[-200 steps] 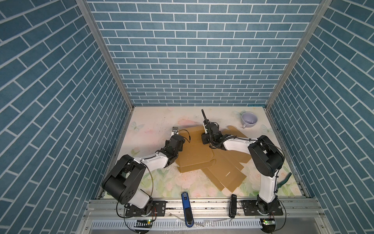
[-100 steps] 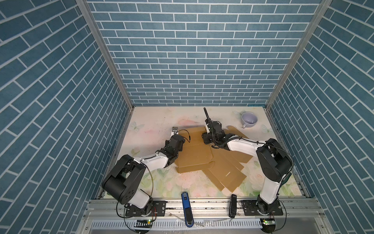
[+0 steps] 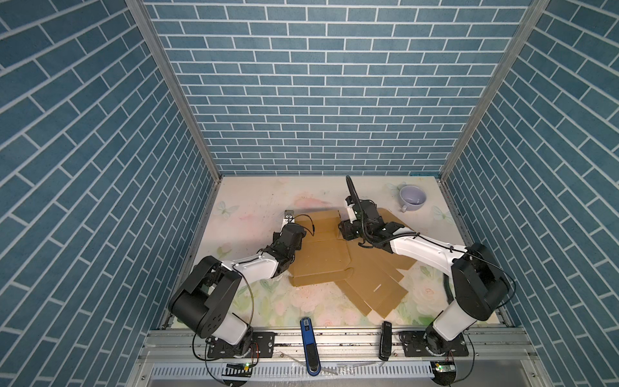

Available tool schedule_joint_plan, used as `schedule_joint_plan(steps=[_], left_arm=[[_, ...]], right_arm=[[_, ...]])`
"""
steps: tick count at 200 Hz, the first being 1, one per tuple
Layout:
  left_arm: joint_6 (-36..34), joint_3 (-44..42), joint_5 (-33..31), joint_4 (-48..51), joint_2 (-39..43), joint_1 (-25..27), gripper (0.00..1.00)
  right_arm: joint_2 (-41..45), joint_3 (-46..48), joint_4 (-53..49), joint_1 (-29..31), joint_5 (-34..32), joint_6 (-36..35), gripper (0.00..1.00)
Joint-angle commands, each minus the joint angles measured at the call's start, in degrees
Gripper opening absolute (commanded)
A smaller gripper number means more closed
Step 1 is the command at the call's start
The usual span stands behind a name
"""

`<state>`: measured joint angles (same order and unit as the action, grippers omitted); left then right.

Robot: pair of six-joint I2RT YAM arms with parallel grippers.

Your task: Fold the paper box

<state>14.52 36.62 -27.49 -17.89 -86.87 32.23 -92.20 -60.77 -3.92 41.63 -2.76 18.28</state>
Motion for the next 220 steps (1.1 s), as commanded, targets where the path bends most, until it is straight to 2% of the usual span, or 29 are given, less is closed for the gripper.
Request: schedule_joint_plan(steps=[1, 31, 51, 120, 169, 220], left_arm=[[0.22, -0.96, -1.70, 0.19, 0.58, 0.13, 0.01], [0.87, -1.35, -2.52, 0.01, 1.14, 0.18, 0.01], [1.02, -1.58, -3.47, 0.12, 1.51, 0.16, 0.02], [1.96, -3.92, -4.02, -1.79, 2.41, -0.66, 0.06], [2.00, -4.78, -1.68, -2.87, 2.52, -1.55, 0.10], [2.32, -5.32, -0.56, -3.52, 2.35, -2.33, 0.12]], right_arm=[[4.49, 3.01, -1.47, 0.06, -1.27, 2.62, 0.52], [6.01, 1.98, -3.10, -0.01, -4.30, 4.63, 0.51], [5.28, -0.44, -3.52, -0.12, -3.68, 5.54, 0.50], [0.25, -13.80, -8.10, -0.32, -0.63, 11.35, 0.50], [-6.10, -23.24, -11.76, -0.30, 1.92, 11.25, 0.52], [-11.94, -27.67, -8.72, -0.05, 7.44, 12.38, 0.48]])
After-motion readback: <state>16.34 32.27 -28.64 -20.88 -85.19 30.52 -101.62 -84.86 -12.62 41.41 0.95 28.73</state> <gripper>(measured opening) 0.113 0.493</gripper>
